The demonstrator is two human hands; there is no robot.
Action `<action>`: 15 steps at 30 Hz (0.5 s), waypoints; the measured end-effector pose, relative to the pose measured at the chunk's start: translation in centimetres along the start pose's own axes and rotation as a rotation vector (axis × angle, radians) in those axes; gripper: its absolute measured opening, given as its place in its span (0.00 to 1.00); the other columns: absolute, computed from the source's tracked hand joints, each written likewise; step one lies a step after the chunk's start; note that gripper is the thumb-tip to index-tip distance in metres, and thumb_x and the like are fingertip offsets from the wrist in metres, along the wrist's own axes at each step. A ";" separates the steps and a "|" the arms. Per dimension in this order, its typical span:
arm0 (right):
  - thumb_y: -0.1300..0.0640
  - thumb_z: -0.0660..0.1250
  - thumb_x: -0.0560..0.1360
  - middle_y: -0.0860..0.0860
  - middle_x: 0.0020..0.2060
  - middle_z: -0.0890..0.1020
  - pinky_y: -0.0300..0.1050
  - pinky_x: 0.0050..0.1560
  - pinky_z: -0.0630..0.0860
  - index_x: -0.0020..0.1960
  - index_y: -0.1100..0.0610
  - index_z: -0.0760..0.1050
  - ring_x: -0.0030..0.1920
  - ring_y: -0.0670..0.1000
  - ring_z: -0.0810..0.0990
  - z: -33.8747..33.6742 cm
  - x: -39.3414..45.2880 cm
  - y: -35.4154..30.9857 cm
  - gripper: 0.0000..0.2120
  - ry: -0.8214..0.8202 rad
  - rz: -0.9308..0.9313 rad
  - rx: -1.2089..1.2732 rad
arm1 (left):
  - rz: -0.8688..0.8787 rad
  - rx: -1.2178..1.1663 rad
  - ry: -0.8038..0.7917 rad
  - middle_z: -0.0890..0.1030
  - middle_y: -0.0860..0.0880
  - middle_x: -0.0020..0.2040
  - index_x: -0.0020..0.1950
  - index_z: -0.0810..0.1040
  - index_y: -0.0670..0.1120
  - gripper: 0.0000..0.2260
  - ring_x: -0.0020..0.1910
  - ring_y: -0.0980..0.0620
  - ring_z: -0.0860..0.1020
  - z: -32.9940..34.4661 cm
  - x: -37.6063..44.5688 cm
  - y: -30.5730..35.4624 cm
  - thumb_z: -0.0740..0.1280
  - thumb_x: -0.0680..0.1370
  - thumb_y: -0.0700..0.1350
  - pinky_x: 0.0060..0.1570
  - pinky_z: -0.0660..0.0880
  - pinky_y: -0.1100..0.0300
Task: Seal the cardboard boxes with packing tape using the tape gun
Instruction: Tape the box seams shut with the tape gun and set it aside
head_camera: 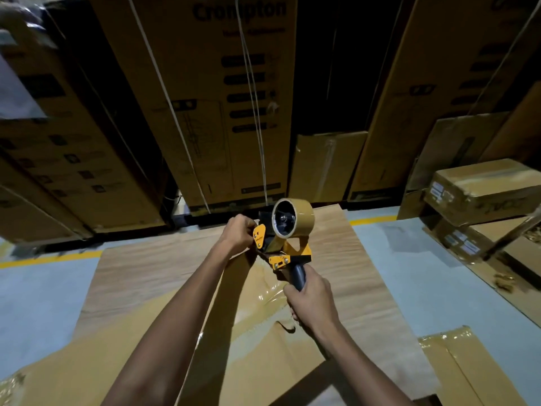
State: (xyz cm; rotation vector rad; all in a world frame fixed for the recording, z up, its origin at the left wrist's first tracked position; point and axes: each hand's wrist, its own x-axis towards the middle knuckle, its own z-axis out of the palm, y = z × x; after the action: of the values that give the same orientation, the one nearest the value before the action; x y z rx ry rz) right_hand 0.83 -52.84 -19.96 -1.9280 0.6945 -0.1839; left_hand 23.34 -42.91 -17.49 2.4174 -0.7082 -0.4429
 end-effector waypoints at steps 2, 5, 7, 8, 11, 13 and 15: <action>0.55 0.69 0.74 0.59 0.40 0.81 0.52 0.28 0.82 0.51 0.50 0.74 0.29 0.56 0.82 0.1 0.2 0.1 0.07 -0.007 0.018 0.033 | -0.049 -0.161 -0.034 0.85 0.47 0.33 0.39 0.84 0.42 0.10 0.36 0.49 0.84 0.2 0.0 -0.7 0.72 0.72 0.28 0.41 0.83 0.48; 0.58 0.70 0.76 0.63 0.41 0.81 0.53 0.31 0.83 0.51 0.52 0.74 0.29 0.54 0.81 0.1 0.2 0.4 0.07 -0.006 0.048 0.099 | -0.108 -0.345 -0.064 0.83 0.45 0.33 0.42 0.83 0.36 0.08 0.34 0.49 0.82 0.3 -0.3 -1.1 0.68 0.74 0.25 0.44 0.82 0.46; 0.59 0.70 0.76 0.62 0.40 0.81 0.53 0.30 0.83 0.52 0.52 0.74 0.28 0.53 0.81 0.2 0.2 0.4 0.07 0.002 0.049 0.104 | -0.141 -0.404 -0.073 0.82 0.45 0.34 0.45 0.82 0.32 0.06 0.34 0.50 0.80 0.4 -0.3 -1.1 0.67 0.74 0.25 0.45 0.81 0.46; 0.58 0.70 0.76 0.61 0.39 0.81 0.52 0.30 0.82 0.52 0.51 0.74 0.28 0.53 0.81 0.2 0.1 0.4 0.07 0.007 0.037 0.084 | -0.161 -0.421 -0.079 0.82 0.45 0.33 0.45 0.81 0.32 0.06 0.33 0.51 0.80 0.4 -0.4 -1.1 0.67 0.74 0.25 0.44 0.81 0.47; 0.51 0.69 0.73 0.55 0.37 0.81 0.52 0.29 0.82 0.52 0.49 0.73 0.30 0.53 0.82 0.4 -0.1 0.3 0.09 0.022 -0.013 -0.022 | -0.198 -0.442 -0.082 0.80 0.47 0.33 0.42 0.79 0.39 0.10 0.32 0.53 0.78 0.8 -0.6 -1.2 0.65 0.75 0.25 0.40 0.78 0.56; 0.51 0.69 0.73 0.56 0.36 0.82 0.53 0.29 0.81 0.52 0.50 0.73 0.29 0.54 0.82 0.4 -0.1 0.2 0.09 0.019 -0.002 -0.021 | -0.211 -0.474 -0.047 0.79 0.47 0.33 0.39 0.78 0.42 0.13 0.31 0.54 0.76 1.2 -1.0 -1.1 0.64 0.77 0.27 0.33 0.76 0.63; 0.56 0.69 0.75 0.59 0.36 0.82 0.52 0.28 0.81 0.52 0.52 0.73 0.27 0.55 0.82 0.3 -0.1 0.0 0.08 0.008 0.024 0.041 | -0.222 -0.508 -0.004 0.78 0.46 0.34 0.39 0.77 0.43 0.12 0.30 0.53 0.75 1.8 -1.6 -1.0 0.66 0.77 0.28 0.28 0.75 0.65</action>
State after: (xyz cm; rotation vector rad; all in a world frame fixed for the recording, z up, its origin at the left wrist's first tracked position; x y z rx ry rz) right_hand 0.90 -52.55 -20.14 -1.8800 0.7136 -0.1901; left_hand 21.64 -42.09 -19.31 2.0137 -0.2795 -0.6315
